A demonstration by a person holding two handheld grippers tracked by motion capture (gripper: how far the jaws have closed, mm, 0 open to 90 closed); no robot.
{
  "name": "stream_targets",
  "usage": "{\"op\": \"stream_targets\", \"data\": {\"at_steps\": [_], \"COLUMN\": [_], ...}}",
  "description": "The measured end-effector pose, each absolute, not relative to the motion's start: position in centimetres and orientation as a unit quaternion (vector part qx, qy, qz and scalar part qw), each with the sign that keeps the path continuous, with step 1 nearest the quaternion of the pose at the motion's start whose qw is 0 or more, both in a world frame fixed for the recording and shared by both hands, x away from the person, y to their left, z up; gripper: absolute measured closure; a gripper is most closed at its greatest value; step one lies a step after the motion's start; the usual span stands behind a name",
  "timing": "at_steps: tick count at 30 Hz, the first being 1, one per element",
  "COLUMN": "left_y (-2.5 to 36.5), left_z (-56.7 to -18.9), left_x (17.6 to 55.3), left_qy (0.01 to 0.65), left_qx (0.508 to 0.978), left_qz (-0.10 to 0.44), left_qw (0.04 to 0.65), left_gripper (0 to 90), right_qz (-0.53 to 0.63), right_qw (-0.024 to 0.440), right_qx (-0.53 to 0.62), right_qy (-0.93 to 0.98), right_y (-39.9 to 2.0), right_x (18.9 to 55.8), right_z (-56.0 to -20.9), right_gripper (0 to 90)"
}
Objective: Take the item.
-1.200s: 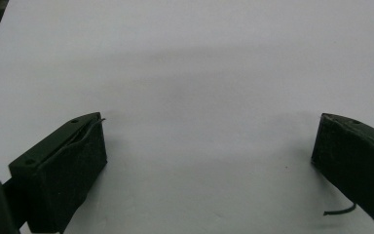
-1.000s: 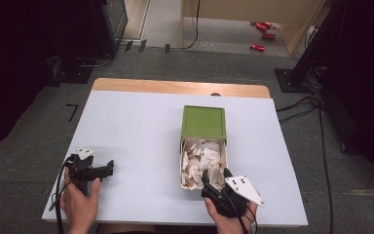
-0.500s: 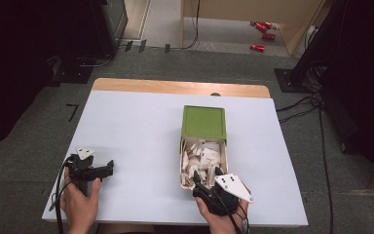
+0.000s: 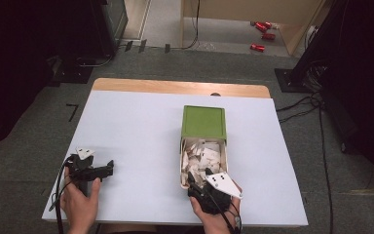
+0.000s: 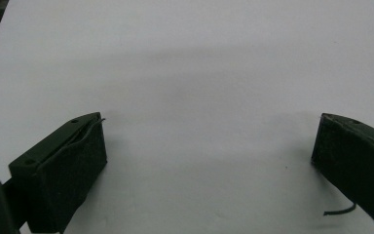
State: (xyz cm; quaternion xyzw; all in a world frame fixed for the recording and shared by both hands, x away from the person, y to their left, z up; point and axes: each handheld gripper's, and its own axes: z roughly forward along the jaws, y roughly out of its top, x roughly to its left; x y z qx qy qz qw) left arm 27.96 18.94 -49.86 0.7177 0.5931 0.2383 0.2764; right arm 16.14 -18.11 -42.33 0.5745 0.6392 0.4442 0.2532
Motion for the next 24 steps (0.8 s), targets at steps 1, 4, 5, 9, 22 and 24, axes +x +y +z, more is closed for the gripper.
{"op": "stream_targets", "data": {"at_steps": [1,4,5,9,22,24], "left_y": [18.9,18.9,18.9,18.9,18.9,18.9], "left_z": [-49.9,-49.9,-49.9,-49.9,-49.9,-49.9], "left_x": [28.0,28.0,28.0,28.0,28.0,28.0], "left_qy": [0.593,0.593,0.593,0.593,0.593,0.593], "left_qx": [0.718,0.718,0.718,0.718,0.718,0.718], "left_qz": [0.238,0.238,0.238,0.238,0.238,0.238], "left_qw": [0.276,0.276,0.276,0.276,0.277,0.277], "left_gripper": [0.0,0.0,0.0,0.0,0.0,0.0], "right_qz": [0.443,0.436,0.432,0.425,0.431,0.437], "right_qw": [0.253,0.256,0.257,0.259,0.25,0.249], "right_qx": [0.576,0.579,0.581,0.588,0.591,0.59], "right_qy": [0.639,0.64,0.64,0.638,0.635,0.631], "right_y": [-18.0,-18.1,-18.1,-18.2,-18.4,-18.6], "right_x": [16.2,16.3,16.4,16.7,17.0,16.9], "right_z": [-42.5,-43.0,-43.3,-44.0,-45.6,-45.6], "right_gripper": [46.2,51.4,52.4,54.9,78.2,82.3]}}
